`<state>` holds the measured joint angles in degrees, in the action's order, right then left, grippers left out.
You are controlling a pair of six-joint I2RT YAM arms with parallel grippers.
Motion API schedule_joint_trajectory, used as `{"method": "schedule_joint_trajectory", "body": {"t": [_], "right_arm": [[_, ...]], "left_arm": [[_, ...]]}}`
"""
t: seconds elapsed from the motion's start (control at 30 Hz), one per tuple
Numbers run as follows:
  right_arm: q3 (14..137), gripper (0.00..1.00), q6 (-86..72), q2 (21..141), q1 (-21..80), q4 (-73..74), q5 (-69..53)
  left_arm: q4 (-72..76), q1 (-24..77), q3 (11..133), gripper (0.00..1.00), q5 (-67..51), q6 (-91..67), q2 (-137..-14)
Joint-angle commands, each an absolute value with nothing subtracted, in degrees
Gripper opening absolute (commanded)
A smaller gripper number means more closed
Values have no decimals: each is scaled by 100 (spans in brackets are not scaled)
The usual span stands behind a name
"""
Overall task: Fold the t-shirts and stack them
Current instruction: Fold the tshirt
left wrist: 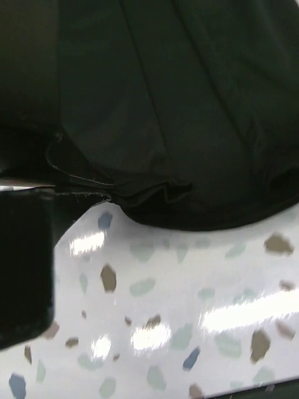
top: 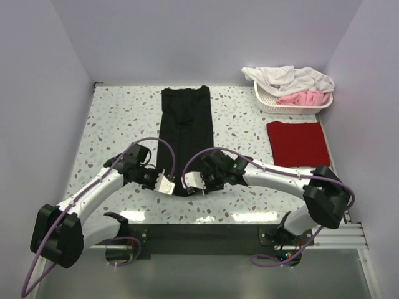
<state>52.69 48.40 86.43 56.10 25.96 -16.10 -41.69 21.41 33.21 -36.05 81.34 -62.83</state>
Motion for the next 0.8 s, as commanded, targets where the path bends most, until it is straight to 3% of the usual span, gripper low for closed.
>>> {"method": "schedule_joint_trajectory", "body": {"t": [0.0,0.77], "right_arm": [[5729,0,4798,8507,5301,2601,-1819],[8559,0,5475,11108,3402,2417,-2136]], "left_arm": [[-3957,2153,4007,0,-3972,7612,-6503],[-2355,1029,6906,0,-3858,6855,-9991]]}}
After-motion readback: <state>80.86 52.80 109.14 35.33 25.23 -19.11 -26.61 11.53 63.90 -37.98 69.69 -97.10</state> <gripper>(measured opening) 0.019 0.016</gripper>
